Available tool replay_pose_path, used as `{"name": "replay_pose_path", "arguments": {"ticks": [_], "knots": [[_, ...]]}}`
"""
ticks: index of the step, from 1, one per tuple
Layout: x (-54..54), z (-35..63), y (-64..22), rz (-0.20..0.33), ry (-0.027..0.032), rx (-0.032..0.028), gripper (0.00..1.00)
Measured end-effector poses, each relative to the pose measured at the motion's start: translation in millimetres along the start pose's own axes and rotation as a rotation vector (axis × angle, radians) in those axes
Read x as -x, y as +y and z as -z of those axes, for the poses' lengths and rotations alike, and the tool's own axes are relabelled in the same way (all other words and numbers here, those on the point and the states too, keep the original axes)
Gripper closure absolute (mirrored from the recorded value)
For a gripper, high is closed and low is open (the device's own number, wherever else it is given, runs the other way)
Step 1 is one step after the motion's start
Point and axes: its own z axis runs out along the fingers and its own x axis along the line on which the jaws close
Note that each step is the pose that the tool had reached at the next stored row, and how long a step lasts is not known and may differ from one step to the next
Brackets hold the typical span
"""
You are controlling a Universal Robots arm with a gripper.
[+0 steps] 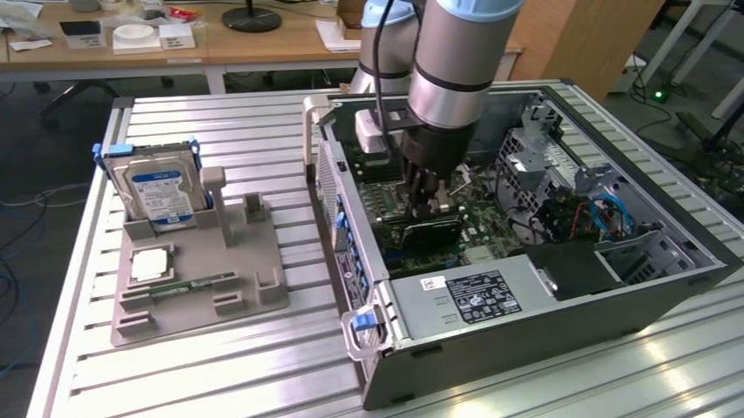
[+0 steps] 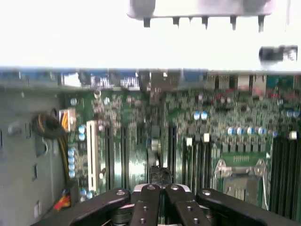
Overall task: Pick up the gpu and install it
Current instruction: 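Press down on the gpu until it lock into place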
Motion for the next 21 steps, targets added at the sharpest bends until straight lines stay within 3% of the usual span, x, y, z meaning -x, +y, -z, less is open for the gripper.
{"name": "replay_pose_path", "arguments": {"ticks": [4,10,13,17,21], "knots": [[-0.1,0.6,8.4,0.0,-0.0001,-0.0001,0.89],[1.5,16.9,10.4,0.001,0.0001,0.0043,0.89],[2.0,17.6,11.9,0.002,-0.0002,0.0071,0.89],[2.2,18.1,12.7,0.003,-0.0011,0.0187,0.89],[5.0,19.1,13.1,0.003,-0.001,0.0373,0.89]]}}
